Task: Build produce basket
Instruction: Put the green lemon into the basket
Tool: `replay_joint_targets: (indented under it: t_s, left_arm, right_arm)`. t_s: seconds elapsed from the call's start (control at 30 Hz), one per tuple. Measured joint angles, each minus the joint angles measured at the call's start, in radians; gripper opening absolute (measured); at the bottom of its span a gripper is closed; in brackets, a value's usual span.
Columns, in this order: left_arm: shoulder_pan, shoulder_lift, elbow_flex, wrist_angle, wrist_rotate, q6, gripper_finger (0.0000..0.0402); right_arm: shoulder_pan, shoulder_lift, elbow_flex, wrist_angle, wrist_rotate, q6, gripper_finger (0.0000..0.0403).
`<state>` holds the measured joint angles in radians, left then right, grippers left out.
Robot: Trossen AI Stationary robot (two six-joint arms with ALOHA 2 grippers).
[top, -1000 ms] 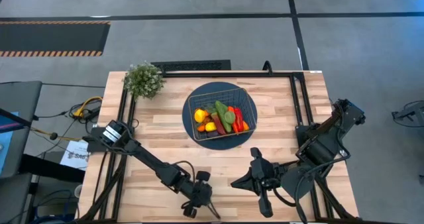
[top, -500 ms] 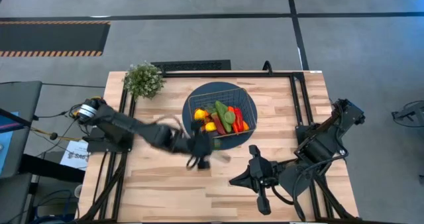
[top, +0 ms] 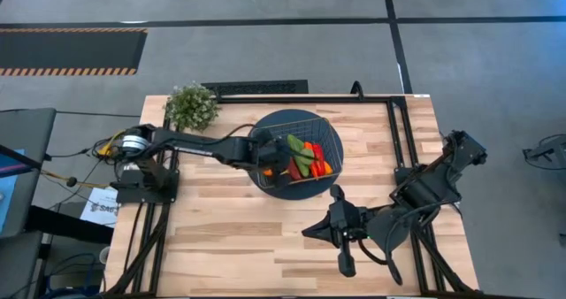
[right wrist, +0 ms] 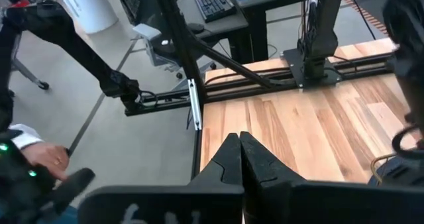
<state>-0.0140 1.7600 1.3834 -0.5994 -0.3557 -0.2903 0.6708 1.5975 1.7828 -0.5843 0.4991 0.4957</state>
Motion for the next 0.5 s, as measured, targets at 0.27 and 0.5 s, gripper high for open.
replay_joint_targets:
  t_s: [0.27,0.5]
  left_arm:
    - [0.014,0.082,0.000,-0.008,0.114,0.022,0.0116]
    - [0.014,0.092,0.000,-0.026,0.115,0.036,0.0180]
  right_arm:
    - [0.000,-0.010,0.000,-0.002,0.000,-0.008,0.0001]
    - [0.000,-0.009,0.000,-0.012,0.000,-0.007,0.0001]
